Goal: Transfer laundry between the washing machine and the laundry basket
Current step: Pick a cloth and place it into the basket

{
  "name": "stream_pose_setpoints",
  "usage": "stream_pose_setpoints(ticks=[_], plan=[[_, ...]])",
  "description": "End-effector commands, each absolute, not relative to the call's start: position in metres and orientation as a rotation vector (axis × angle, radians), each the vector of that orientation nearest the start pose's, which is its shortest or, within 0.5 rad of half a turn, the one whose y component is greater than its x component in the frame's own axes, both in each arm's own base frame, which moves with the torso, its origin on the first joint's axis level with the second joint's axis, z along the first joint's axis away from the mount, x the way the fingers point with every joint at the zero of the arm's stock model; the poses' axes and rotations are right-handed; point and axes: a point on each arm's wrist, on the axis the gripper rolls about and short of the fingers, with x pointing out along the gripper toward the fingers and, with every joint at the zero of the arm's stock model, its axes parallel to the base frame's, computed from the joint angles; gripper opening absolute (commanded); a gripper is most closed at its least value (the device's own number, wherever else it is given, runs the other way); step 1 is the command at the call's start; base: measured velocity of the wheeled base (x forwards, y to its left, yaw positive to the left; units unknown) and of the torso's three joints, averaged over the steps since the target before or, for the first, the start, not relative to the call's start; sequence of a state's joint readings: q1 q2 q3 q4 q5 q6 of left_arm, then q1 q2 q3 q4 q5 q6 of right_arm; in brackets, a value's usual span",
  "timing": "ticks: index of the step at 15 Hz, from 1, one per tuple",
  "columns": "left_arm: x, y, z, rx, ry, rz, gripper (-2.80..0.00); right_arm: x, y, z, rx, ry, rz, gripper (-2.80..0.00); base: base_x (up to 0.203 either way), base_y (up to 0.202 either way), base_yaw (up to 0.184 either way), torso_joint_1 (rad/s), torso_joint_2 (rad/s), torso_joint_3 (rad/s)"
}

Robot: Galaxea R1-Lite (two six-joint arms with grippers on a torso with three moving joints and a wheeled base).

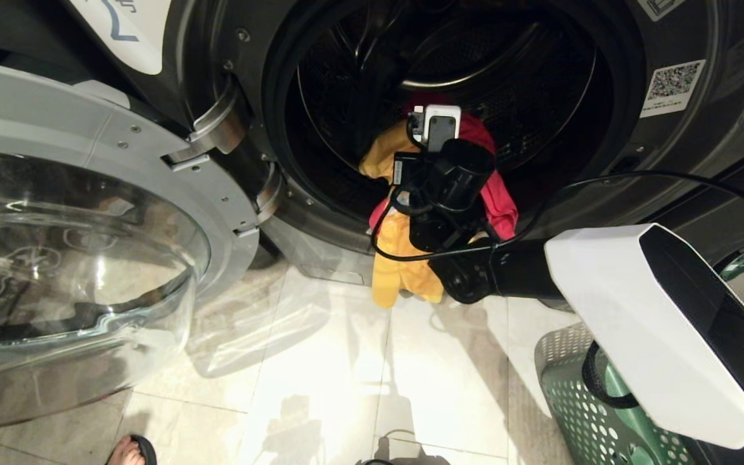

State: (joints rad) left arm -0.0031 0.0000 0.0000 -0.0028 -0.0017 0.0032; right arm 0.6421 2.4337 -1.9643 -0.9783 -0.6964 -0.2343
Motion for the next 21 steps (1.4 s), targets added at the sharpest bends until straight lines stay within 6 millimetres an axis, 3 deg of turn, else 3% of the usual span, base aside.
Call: stream_pose_setpoints(ticks=[1,4,5,10,12,15,21], plan=[[-0.023,0.000,0.076,0.003,-0.002,-0.005,-2.80,0.417,0.286,0.225,0.075,-0.370,-0.124,-2.80,0.000,0.000,0.000,0.000,0.00,0.000],[-0.023,0.000,0.076,0.003,-0.003,-0.005,-2.80,0.423,0.274,0.228,0.068,-0.362,-0.162,-2.80,0.000,0.000,0.000,0.000,0.00,0.000],[-0.023,0.000,0.076,0.003,-0.003,-0.005,-2.80,0.422,0.273,0.231,0.069,-0.362,-0.166,0.00,0.000,0.000,0.000,0.000,0.00,0.000],[-0.023,0.000,0.076,0.003,-0.003,-0.005,-2.80,0.414,0.269,0.249,0.089,-0.392,-0.149,0.00,0.000,0.000,0.000,0.000,0.00,0.000],[-0.023,0.000,0.076,0.003,-0.003,-0.005,-2.80,0.402,0.265,0.271,0.111,-0.432,-0.124,0.00,0.000,0.000,0.000,0.000,0.00,0.000],[-0.023,0.000,0.076,0.003,-0.003,-0.005,-2.80,0.382,0.273,0.287,0.128,-0.448,-0.067,0.00,0.000,0.000,0.000,0.000,0.00,0.000],[-0.023,0.000,0.076,0.003,-0.002,-0.005,-2.80,0.329,0.288,0.258,0.049,-0.288,0.059,0.00,0.000,0.000,0.000,0.000,0.00,0.000]])
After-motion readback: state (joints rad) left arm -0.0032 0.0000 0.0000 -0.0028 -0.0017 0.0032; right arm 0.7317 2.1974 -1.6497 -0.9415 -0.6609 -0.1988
